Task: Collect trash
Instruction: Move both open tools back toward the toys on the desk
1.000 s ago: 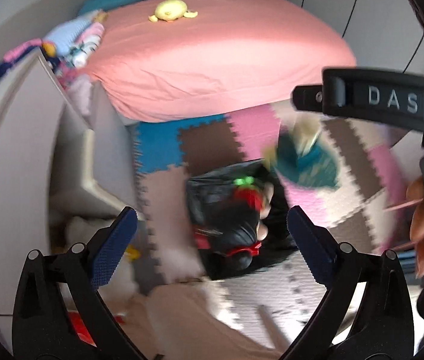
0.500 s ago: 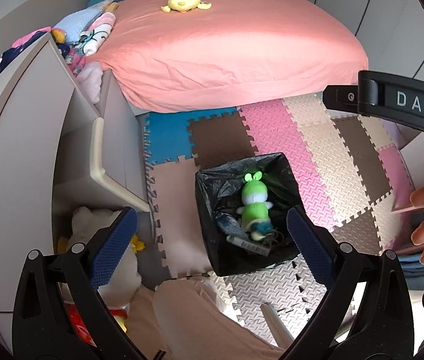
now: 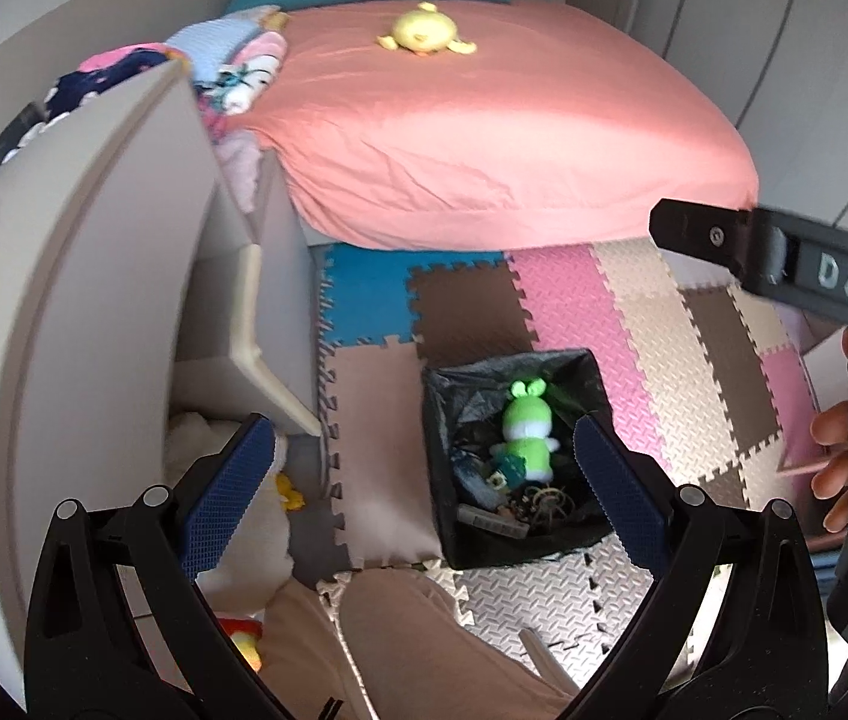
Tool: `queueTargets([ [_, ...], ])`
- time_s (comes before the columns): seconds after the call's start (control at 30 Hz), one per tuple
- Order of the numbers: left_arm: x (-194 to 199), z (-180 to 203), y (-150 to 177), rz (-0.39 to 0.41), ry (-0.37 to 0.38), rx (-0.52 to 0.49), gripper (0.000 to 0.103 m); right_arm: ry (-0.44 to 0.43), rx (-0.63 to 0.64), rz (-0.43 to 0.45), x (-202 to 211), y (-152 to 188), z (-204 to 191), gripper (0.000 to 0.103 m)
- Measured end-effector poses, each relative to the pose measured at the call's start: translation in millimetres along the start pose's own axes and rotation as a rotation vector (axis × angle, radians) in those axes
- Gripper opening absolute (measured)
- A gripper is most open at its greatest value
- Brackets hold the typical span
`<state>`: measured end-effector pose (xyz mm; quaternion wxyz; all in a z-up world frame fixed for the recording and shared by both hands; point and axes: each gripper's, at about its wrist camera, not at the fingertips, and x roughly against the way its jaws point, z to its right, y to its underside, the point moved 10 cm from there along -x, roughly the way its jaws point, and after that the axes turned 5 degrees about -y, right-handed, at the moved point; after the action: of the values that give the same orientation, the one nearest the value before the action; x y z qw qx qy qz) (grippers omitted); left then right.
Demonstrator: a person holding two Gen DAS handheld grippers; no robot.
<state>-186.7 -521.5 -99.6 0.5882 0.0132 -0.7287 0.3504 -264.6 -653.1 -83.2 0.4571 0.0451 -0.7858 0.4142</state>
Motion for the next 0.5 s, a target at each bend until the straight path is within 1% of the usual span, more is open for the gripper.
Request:
queueTargets([
  [0.1, 11, -23, -5, 0.022, -0.024, 0.027, 0.097, -0.028, 0.050, 0.023, 2, -11, -26, 0.100],
  [0.27, 33, -72, -12, 0.060, -0.068, 0.091, 0.097, -0.136, 0.082, 0.041, 4, -24, -80, 0.100],
  [0.5, 60, -151, -11, 0.092, -0.153, 0.189, 0.097, -0.259, 0.149, 0.024, 2, -38, -163, 0.100],
])
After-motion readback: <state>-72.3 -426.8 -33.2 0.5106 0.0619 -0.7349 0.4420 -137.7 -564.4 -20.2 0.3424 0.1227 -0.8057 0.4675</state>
